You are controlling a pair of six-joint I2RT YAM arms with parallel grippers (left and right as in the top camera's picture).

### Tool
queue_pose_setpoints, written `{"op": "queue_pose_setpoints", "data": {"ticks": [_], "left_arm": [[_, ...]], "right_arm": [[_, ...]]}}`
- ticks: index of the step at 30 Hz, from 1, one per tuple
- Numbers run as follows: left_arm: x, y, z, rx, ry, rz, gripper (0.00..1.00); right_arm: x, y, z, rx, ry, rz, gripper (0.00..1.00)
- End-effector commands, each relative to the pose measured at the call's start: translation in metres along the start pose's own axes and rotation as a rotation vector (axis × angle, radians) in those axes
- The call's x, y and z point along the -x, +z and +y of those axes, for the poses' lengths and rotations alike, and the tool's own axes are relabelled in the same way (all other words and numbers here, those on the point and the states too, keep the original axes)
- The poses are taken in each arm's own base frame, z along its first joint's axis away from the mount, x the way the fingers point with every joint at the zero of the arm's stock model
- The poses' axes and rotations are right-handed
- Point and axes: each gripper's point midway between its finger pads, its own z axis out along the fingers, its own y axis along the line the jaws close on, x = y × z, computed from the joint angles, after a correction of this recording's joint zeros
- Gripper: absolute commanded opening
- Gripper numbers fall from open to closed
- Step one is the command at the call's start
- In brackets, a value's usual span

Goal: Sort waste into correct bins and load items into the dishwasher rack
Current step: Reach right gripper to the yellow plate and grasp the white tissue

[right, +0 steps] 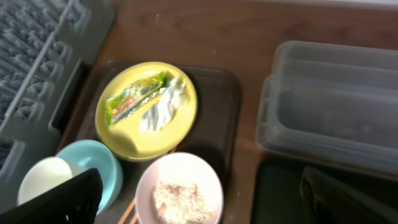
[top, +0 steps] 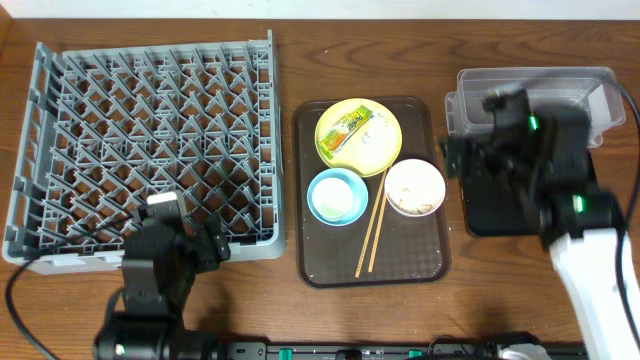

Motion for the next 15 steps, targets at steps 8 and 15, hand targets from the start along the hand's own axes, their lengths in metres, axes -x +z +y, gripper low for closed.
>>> {"op": "queue_pose_setpoints", "data": {"ticks": [8, 15], "left_arm": [[0.013, 0.002, -0.003, 0.029, -0.008, 0.088, 0.86], [0.014, 0.001, -0.003, 0.026, -0.008, 0.083, 0.86]], "right_arm": [[0.042, 0.060, 0.055, 0.244, -0.032, 0.018, 0.94], [-0.001, 0.127, 0.069, 0.130, -0.053, 0.167, 0.83]]}}
